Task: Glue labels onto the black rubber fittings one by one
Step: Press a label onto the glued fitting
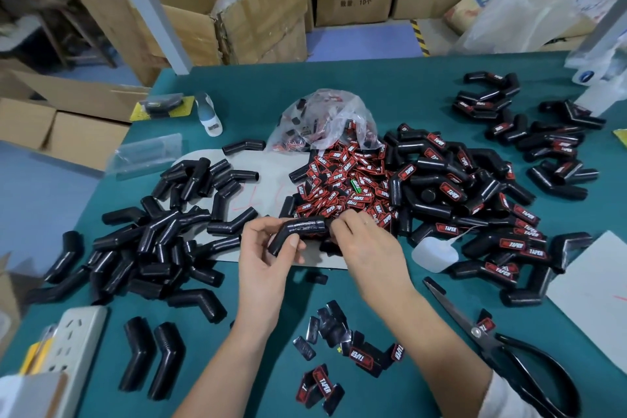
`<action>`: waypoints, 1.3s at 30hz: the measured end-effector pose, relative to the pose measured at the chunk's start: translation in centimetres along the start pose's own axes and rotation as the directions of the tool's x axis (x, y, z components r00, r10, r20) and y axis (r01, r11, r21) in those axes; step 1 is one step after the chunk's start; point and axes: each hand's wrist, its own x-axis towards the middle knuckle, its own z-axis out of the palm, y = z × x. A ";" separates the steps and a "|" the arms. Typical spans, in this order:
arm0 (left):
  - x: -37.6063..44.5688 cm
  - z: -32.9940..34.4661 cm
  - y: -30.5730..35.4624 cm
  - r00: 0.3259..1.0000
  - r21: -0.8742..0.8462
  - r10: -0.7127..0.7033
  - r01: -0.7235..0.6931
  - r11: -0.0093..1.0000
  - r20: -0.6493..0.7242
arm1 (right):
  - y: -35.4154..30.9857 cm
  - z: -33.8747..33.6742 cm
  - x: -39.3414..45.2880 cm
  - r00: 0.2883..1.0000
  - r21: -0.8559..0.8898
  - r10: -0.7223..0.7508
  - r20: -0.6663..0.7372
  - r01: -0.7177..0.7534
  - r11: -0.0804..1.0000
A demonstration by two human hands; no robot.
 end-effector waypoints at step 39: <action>-0.9 0.4 0.3 0.984 0.050 0.051 -0.060 0.997 0.168 | 0.6 -1.3 -6.0 0.925 0.940 0.352 0.144 -0.239 0.243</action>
